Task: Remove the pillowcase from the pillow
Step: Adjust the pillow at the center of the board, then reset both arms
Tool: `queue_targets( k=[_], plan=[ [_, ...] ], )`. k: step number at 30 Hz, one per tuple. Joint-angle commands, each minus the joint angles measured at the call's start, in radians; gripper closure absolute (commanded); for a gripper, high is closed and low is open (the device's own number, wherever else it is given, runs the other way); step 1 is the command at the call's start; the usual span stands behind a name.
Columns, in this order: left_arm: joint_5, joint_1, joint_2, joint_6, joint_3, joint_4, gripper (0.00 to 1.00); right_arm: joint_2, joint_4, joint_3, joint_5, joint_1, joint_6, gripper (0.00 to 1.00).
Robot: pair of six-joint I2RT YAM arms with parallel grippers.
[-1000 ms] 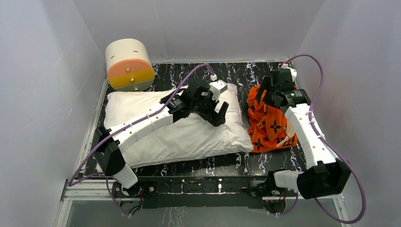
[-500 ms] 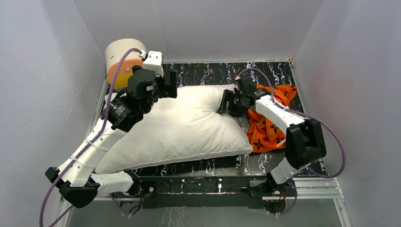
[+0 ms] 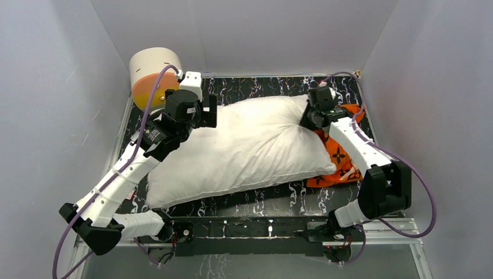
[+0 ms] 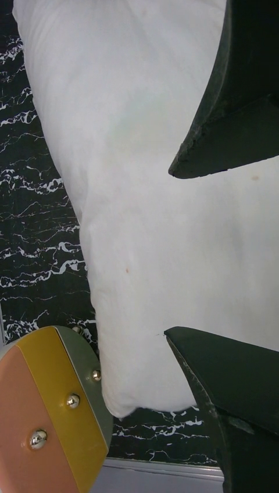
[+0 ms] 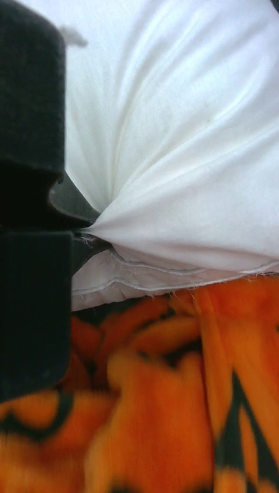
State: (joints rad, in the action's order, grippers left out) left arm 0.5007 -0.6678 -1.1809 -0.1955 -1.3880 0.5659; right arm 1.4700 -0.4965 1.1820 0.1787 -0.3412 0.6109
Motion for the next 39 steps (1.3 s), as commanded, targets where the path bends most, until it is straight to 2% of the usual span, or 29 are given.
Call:
queue_targets(
  k=[1, 2, 3, 4, 6, 9, 14, 16, 20, 25, 28, 33, 39],
  plan=[
    [0.015, 0.022, 0.014, -0.055, -0.030, 0.015, 0.02, -0.056, -0.009, 0.057, 0.110, 0.094, -0.182, 0.81],
    [-0.004, 0.043, 0.004, -0.064, -0.042, 0.021, 0.02, -0.056, -0.004, 0.075, 0.030, 0.094, -0.212, 0.61],
    [-0.027, 0.069, -0.008, -0.071, -0.054, 0.031, 0.02, -0.054, -0.015, 0.105, -0.043, 0.094, -0.225, 0.45],
    [-0.057, 0.106, -0.027, -0.076, -0.070, 0.046, 0.02, -0.059, -0.035, 0.146, -0.090, 0.094, -0.228, 0.34],
    [-0.116, 0.198, -0.074, -0.103, -0.120, 0.103, 0.02, -0.107, -0.014, 0.152, -0.154, 0.094, -0.228, 0.18],
    [-0.205, 0.346, -0.131, -0.200, -0.192, 0.179, 0.02, -0.212, 0.052, 0.152, -0.173, 0.094, -0.256, 0.03],
    [-0.088, 0.376, -0.102, -0.288, -0.167, 0.202, 0.02, -0.344, 0.038, 0.206, -0.118, 0.094, -0.367, 0.01],
    [-0.082, 0.376, -0.076, -0.285, -0.145, 0.198, 0.02, -0.406, 0.053, 0.198, -0.093, 0.095, -0.378, 0.01],
    [-0.044, 0.376, -0.033, -0.306, -0.126, 0.211, 0.02, -0.543, 0.133, 0.114, -0.087, 0.094, -0.357, 0.01],
    [-0.012, 0.376, 0.021, -0.331, -0.110, 0.219, 0.02, -0.652, 0.265, -0.073, -0.057, 0.094, -0.275, 0.01],
    [0.014, 0.375, 0.050, -0.317, -0.093, 0.238, 0.02, -0.608, 0.258, -0.078, -0.059, 0.095, -0.267, 0.01],
    [0.049, 0.376, 0.093, -0.279, -0.088, 0.252, 0.02, -0.475, 0.071, 0.066, -0.049, 0.094, -0.292, 0.01],
    [0.039, 0.375, 0.090, -0.271, -0.079, 0.260, 0.02, -0.469, 0.052, 0.063, -0.065, 0.095, -0.277, 0.01]
  ],
)
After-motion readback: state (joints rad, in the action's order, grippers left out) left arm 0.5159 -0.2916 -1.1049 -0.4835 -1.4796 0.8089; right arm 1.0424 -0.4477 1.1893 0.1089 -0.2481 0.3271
